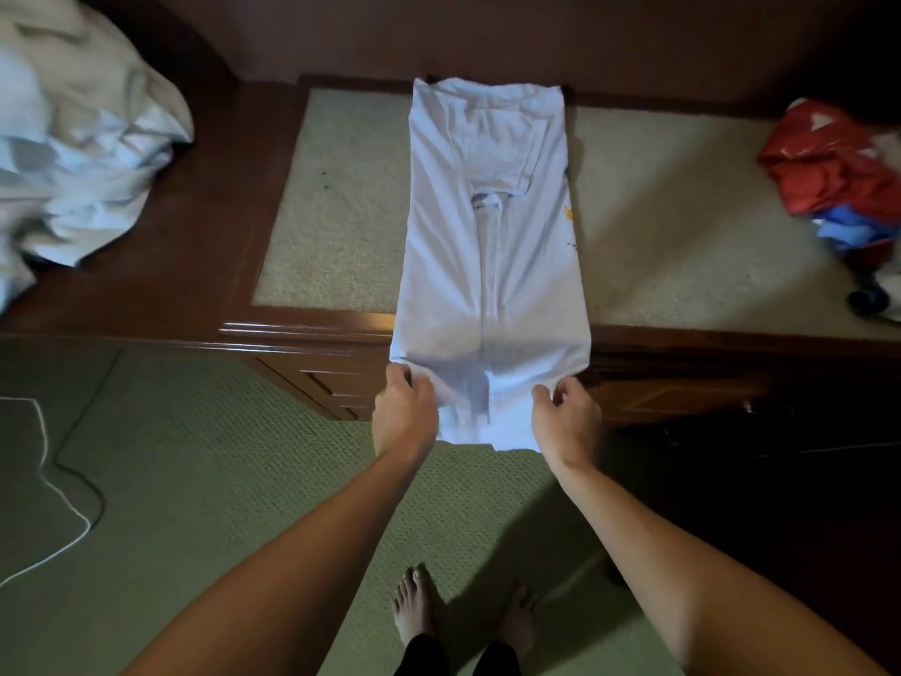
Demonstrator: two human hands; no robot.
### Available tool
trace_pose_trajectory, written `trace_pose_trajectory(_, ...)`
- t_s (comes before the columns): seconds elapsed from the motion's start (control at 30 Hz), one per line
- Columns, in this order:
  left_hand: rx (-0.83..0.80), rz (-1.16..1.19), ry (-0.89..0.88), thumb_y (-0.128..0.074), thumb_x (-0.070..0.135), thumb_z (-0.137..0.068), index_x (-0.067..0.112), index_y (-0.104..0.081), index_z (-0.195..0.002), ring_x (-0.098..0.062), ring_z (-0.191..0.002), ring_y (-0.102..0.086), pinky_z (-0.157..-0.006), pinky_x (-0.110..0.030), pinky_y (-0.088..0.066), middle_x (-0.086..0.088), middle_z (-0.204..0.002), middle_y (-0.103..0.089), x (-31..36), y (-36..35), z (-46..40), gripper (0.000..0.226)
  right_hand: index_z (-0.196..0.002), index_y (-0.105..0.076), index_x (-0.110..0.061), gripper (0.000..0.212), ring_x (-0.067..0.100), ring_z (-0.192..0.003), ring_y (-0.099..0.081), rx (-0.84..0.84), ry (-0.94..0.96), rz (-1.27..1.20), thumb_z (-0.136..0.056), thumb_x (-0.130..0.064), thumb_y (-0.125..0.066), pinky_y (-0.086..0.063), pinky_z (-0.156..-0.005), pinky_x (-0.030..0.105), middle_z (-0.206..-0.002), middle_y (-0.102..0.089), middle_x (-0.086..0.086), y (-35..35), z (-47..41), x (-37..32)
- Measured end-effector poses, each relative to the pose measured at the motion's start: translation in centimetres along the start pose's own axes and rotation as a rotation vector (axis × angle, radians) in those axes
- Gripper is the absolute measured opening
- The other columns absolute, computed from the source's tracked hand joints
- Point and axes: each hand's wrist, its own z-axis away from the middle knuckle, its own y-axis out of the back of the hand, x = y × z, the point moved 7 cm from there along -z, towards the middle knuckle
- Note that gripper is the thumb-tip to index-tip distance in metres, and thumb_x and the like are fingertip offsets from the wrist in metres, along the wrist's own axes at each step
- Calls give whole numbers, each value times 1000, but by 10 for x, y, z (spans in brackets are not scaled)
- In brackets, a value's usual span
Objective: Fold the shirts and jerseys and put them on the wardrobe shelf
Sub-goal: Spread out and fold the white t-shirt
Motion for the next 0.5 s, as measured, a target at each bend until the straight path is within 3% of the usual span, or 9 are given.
trace_pose_trajectory(0.13, 37, 137, -41, -42, 36, -99, 19, -51, -102, -35, -89, -61, -78, -41, -50, -11, -94, -65, 46, 31, -9, 19, -80, -49, -14, 21, 35, -82, -56, 47, 70, -57, -94, -27, -56, -41, -67, 38, -82, -61, 10, 28, -6, -44)
trace_pose_trajectory(0.3, 29, 150, -111, -43, 30, -98, 16, -53, -102, -29, -81, -59, -70, -37, -46, -5, -87, -64, 87, 60, -40, 17, -95, -53, -14, 23, 38, -96, -59, 116, 186, 45, -102, -35, -50, -43, -92, 46, -101, -67, 17, 53, -34, -85)
trace_pose_trajectory(0.4, -37, 192, -87, -43, 22, -98, 14, -50, -101, -28, -83, -59, -71, -36, -43, -1, -85, -59, 103, 57, -66, 11, -96, -53, -10, 23, 32, -86, -54, 92, 142, -16, -103, -32, -51, -40, -74, 38, -97, -63, 14, 61, -56, -107)
trace_pose_trajectory(0.5, -66, 261, -14, -47, 13, -92, 10, -52, -101, -26, -82, -56, -65, -32, -43, 0, -81, -55, 115, 45, -93, 10, -97, -60, -10, 23, 32, -88, -60, 30, 35, -61, -100, -33, -56, -47, -75, 36, -98, -65, 9, 60, -85, -120)
